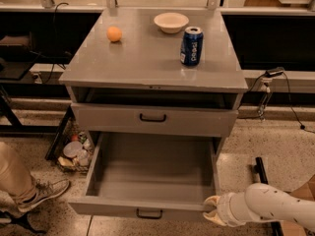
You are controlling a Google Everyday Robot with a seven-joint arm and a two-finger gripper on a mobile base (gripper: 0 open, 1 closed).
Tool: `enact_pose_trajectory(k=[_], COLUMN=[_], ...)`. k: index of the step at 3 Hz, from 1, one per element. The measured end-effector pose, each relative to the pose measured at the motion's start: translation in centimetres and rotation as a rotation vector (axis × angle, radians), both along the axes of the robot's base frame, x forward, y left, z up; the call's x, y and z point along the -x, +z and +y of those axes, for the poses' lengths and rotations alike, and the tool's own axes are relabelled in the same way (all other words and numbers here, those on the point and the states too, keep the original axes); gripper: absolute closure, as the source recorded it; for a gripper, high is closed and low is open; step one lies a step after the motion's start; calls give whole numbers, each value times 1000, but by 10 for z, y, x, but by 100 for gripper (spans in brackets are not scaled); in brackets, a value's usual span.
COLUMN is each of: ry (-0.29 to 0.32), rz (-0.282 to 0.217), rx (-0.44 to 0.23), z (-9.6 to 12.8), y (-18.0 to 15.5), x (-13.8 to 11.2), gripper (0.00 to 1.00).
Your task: Open middle drawer
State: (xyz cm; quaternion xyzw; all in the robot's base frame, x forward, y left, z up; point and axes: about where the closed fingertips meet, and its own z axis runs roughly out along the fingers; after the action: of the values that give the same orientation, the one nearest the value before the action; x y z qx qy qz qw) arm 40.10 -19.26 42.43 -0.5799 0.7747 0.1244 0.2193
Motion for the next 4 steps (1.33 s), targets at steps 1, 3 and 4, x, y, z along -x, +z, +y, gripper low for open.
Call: enact_pose_trajectory(k=[1,3,4], ry=[0,33,61], rz=[0,-42,-123], rx=[0,-11,-31], z=[0,-5,-20], y=[0,21,61], x=[0,-19,-46], gripper=[11,0,0])
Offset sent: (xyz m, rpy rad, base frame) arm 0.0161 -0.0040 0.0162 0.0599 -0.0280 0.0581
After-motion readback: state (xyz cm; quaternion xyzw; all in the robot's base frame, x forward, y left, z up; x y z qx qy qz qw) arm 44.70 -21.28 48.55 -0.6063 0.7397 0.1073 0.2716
